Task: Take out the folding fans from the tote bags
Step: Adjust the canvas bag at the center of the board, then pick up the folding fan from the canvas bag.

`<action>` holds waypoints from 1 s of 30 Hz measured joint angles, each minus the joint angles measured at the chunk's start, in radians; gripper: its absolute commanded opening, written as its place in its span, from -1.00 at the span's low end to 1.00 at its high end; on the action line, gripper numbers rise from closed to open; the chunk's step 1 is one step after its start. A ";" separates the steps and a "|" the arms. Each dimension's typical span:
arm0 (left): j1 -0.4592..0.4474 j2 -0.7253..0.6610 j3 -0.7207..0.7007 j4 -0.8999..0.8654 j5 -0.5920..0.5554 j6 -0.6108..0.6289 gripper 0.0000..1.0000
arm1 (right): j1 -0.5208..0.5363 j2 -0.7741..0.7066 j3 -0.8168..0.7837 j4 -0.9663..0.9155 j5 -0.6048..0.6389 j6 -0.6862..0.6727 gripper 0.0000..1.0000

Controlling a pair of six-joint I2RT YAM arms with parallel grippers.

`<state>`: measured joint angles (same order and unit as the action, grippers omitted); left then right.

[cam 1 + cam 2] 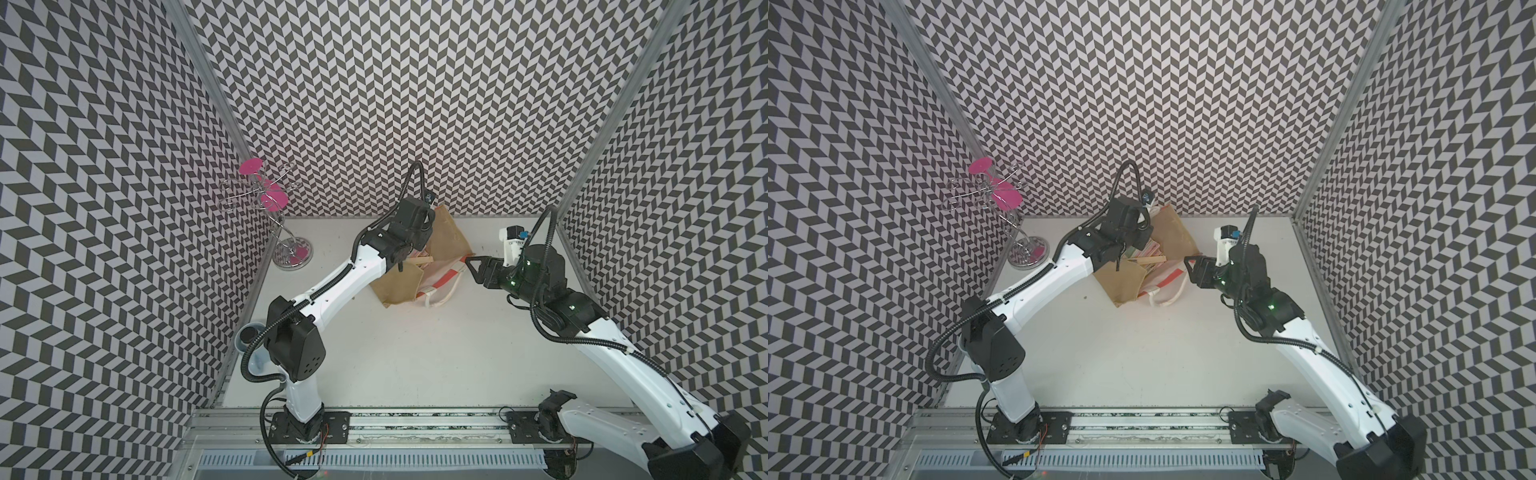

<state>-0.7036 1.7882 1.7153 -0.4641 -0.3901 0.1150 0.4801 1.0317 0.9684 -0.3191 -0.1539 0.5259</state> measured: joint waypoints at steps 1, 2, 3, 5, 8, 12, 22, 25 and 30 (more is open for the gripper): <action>-0.010 -0.009 -0.018 0.017 -0.009 -0.001 -1.00 | 0.008 -0.013 -0.014 0.003 -0.004 0.007 0.15; -0.020 -0.019 -0.037 0.037 -0.017 -0.005 -1.00 | 0.020 -0.026 -0.028 0.006 -0.006 0.013 0.13; -0.029 -0.030 -0.053 0.052 -0.022 -0.008 -1.00 | 0.033 -0.038 -0.039 0.008 -0.006 0.017 0.12; -0.042 -0.050 -0.076 0.077 -0.033 -0.017 -1.00 | 0.067 -0.058 -0.055 0.008 -0.003 0.023 0.08; -0.056 -0.080 -0.106 0.109 -0.051 -0.031 -1.00 | 0.125 -0.064 -0.069 0.011 0.007 0.030 0.01; -0.081 -0.107 -0.146 0.140 -0.071 -0.045 -1.00 | 0.191 -0.053 -0.099 0.028 0.033 0.043 -0.07; -0.195 -0.214 -0.327 0.225 -0.146 -0.084 -1.00 | 0.209 0.097 -0.278 0.211 0.122 0.129 -0.36; -0.204 -0.254 -0.379 0.252 -0.154 -0.114 -1.00 | 0.209 0.164 -0.294 0.269 0.124 0.156 -0.38; -0.202 -0.309 -0.462 0.324 -0.146 -0.135 -1.00 | 0.209 0.250 -0.288 0.393 0.121 0.179 -0.38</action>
<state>-0.9054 1.4796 1.2533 -0.1398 -0.5358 -0.0196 0.6888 1.2819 0.6807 0.0742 -0.0326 0.7052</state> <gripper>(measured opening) 0.050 0.312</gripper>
